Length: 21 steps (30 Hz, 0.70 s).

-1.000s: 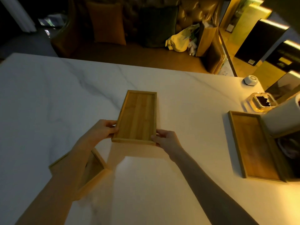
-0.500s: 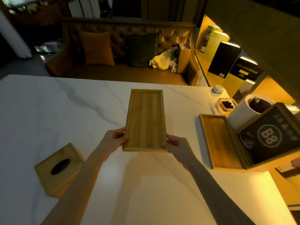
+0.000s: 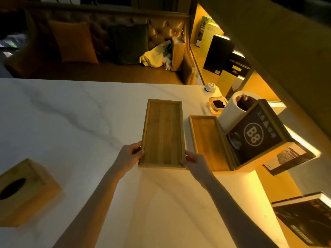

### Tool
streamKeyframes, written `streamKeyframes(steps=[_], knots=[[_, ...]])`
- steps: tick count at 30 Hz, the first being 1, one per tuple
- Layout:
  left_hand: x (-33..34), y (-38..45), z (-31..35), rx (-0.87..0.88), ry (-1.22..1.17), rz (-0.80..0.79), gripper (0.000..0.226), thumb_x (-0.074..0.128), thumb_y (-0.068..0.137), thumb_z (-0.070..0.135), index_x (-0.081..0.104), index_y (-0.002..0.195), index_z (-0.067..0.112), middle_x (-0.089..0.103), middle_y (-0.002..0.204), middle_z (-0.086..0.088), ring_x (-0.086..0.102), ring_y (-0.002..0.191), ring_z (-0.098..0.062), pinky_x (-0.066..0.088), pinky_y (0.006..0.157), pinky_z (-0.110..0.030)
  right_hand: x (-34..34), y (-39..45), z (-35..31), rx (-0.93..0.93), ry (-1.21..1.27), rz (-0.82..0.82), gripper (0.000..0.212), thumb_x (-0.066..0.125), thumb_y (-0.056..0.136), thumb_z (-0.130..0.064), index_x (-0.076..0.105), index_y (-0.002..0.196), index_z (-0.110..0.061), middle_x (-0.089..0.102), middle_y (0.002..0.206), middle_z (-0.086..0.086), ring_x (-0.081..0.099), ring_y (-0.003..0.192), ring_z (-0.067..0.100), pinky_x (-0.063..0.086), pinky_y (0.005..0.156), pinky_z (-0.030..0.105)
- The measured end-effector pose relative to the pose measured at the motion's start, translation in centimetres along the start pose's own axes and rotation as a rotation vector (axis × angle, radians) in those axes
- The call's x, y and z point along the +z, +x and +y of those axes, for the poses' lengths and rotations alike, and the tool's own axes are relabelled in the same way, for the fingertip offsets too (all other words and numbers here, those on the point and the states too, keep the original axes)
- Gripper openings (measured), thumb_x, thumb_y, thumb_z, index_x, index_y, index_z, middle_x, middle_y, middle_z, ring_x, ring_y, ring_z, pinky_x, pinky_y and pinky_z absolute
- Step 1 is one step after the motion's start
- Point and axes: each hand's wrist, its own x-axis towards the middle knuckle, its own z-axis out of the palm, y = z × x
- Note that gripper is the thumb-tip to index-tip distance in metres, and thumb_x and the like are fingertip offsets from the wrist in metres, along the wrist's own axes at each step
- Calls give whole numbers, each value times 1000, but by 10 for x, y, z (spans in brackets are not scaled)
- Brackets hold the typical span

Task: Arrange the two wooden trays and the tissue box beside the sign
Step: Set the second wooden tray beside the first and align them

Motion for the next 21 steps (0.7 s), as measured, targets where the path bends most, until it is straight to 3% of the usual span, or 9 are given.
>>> streamKeyframes(steps=[5,12,16,19,21], knots=[[37,15,-1,-34,43,-44,33,47,90,13,51,122,6,64,107,-14,61,99,-28,50,93,-39,-23,7,27,77,-53,48,25,56,87,-6,61,112,-3,59,89,10,55,86,22,48,79,33],[59,26,-5,-88,29,-50,35,47,89,7,50,124,8,63,109,-12,59,104,-26,47,97,-41,-30,25,52,181,-57,11,44,58,86,-9,47,128,-4,58,117,15,52,99,22,41,79,24],[64,36,-8,-114,19,-44,30,47,89,5,56,116,12,63,90,-4,59,87,-17,47,92,-39,-30,34,57,205,-48,-1,42,57,87,-9,47,127,-3,57,117,15,51,96,20,41,77,24],[65,44,-9,-130,29,-33,31,48,88,6,56,89,36,63,97,-20,60,93,-31,48,91,-45,-29,40,59,207,-38,-2,41,57,87,-8,48,127,-2,58,114,13,51,95,19,43,79,25],[66,48,-11,-129,27,-37,28,49,88,6,59,100,29,63,105,-22,59,100,-33,47,93,-45,-28,43,60,211,-33,10,42,56,87,-8,47,127,-2,57,117,13,50,96,18,42,80,24]])
